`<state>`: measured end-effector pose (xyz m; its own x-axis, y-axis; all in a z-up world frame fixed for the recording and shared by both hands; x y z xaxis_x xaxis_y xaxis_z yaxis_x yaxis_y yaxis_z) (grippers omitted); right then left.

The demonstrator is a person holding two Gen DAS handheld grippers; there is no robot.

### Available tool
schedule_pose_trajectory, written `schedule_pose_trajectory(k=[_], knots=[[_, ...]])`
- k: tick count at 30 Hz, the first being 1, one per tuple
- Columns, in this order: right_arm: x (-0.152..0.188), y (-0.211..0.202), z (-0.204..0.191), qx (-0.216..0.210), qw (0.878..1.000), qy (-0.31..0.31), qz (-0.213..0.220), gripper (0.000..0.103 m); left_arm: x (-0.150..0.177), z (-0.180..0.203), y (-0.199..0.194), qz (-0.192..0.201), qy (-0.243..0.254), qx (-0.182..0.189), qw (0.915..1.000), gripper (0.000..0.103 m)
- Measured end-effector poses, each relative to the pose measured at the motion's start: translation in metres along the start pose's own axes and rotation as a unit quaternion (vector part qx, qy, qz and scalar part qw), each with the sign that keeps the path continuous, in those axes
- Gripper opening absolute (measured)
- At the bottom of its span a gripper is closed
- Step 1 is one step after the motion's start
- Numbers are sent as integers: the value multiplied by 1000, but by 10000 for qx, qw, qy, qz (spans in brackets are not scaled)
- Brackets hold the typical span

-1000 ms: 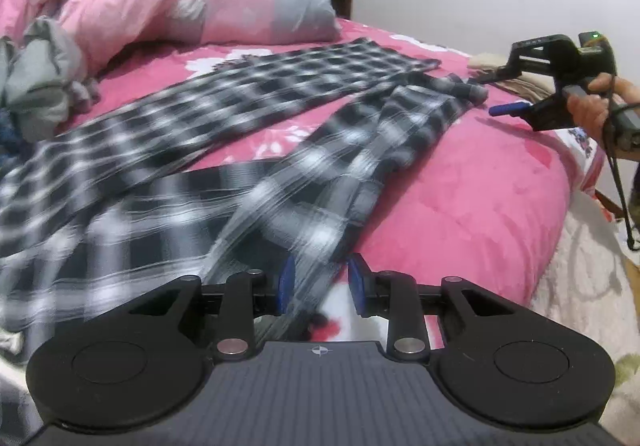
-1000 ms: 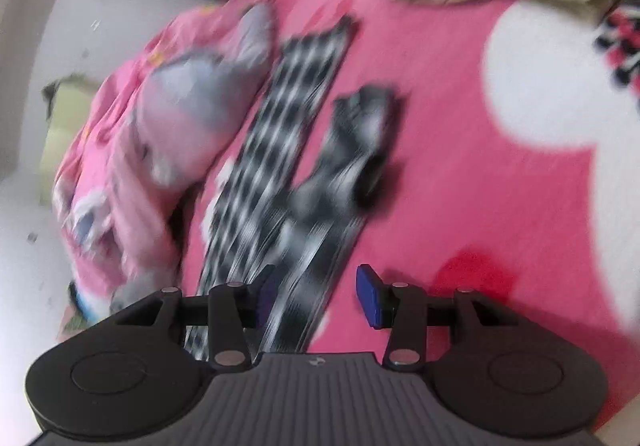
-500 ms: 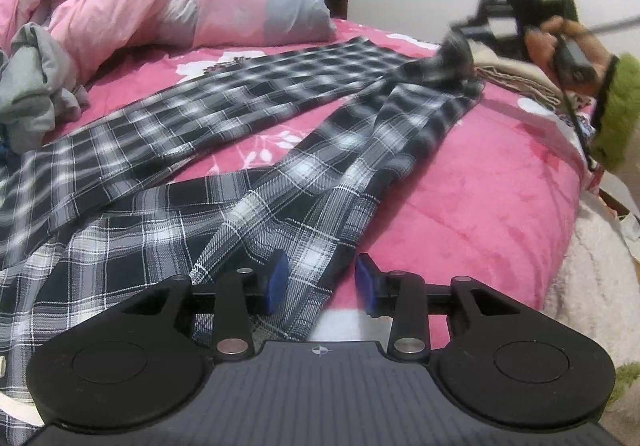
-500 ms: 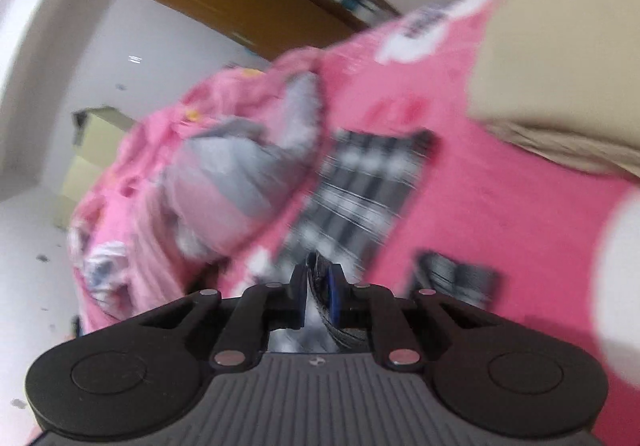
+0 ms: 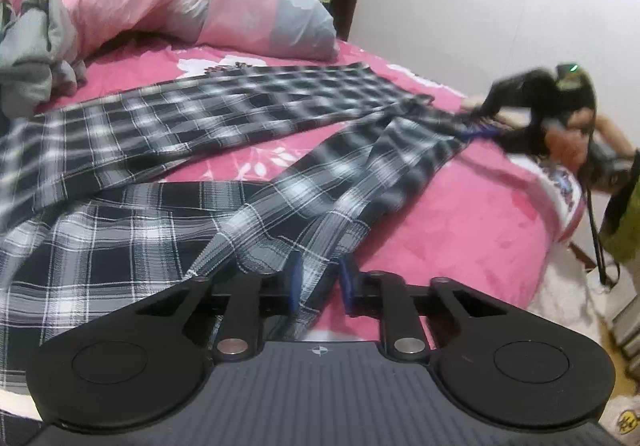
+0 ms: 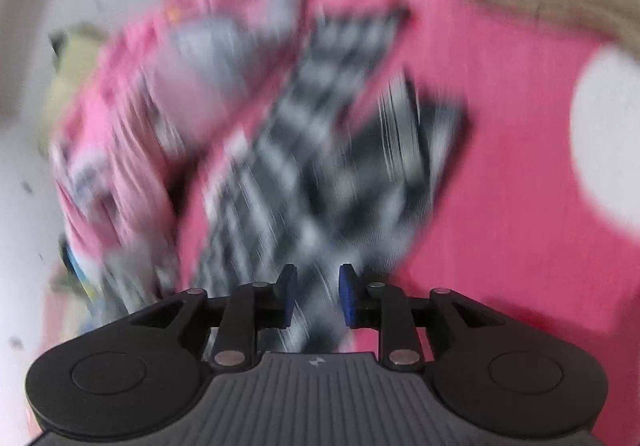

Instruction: Fold clothes

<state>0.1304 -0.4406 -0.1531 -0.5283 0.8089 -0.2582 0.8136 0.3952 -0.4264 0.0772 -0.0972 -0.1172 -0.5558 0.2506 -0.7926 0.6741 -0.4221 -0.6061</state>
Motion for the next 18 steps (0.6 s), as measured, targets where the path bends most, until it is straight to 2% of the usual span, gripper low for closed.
schedule_pose_trajectory(k=[2,5,6,7,9,17,18], knots=[[9,10,6,195,9997,43,-116,27,1,2,-2,47,18,22,10000,10],[2,16,0,294,9992,-232,122,26,3,8,-8,138,98,83,9998,8],[0,17,-2,323,9987,-335,209,21,4,10,-8,151,112,93,9998,8],[-3,18,-5,339,9980,-459,281,11,6,11,-8,136,110,98,9998,8],[-5,14,-9,328,9972,-575,335,1,9,12,-7,89,65,174,9998,8],[-7,-24,-20,1,9981,-296,547,0,16,14,-7,42,-30,325,9995,8],[-8,-24,-17,33,9986,-178,502,3,16,14,-7,42,-38,338,9994,8]])
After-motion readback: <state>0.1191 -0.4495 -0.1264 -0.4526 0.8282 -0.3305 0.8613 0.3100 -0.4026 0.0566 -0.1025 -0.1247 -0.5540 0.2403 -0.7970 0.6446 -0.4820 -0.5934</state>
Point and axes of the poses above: each gripper's, at about its wrist camera, not at the fingertips, and y roughly the way its jaws point, z to its right, x to its underside, the point moved 10 cm from there along y, roughly the way its jaws point, and after that the axes turned 12 degrees about -x, right-handed, at the moved point
